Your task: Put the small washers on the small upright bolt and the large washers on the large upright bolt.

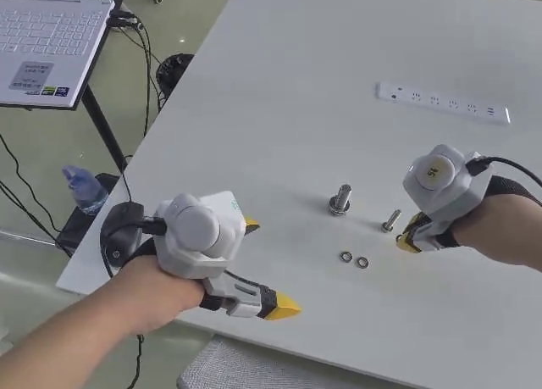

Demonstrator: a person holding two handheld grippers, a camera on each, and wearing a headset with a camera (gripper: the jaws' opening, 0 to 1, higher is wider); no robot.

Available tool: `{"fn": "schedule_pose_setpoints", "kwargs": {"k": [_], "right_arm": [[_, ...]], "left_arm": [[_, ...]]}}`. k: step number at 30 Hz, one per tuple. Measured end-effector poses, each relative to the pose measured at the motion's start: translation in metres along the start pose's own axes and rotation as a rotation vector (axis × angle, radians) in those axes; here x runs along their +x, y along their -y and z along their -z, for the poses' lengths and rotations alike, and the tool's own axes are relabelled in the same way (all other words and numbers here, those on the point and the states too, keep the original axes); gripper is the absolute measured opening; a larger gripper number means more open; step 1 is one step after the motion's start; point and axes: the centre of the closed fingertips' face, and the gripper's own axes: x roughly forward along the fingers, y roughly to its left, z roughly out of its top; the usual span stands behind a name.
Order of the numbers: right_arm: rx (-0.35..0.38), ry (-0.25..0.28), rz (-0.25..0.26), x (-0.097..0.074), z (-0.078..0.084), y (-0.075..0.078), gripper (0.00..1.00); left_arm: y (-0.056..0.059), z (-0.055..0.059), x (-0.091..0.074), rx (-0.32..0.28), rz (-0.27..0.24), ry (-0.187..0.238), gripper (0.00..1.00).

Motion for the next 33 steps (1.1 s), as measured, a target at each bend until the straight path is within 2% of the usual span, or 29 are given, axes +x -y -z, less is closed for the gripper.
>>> {"fn": "schedule_pose_setpoints", "kwargs": {"k": [5, 10, 19, 33], "right_arm": [[0.015, 0.000, 0.004, -0.002, 0.005, 0.006, 0.12], [0.020, 0.004, 0.012, -0.005, 0.002, 0.013, 0.12], [0.023, 0.020, 0.030, -0.010, -0.008, 0.025, 0.12], [0.009, 0.040, 0.042, -0.012, -0.026, 0.036, 0.12]], "left_arm": [[-0.001, 0.000, 0.001, 0.002, -0.004, -0.001, 0.82], [-0.001, 0.001, 0.001, -0.005, -0.007, -0.003, 0.82], [-0.003, 0.004, 0.000, -0.002, -0.011, -0.009, 0.82], [-0.004, 0.004, 0.001, -0.003, -0.008, -0.009, 0.82]]}}
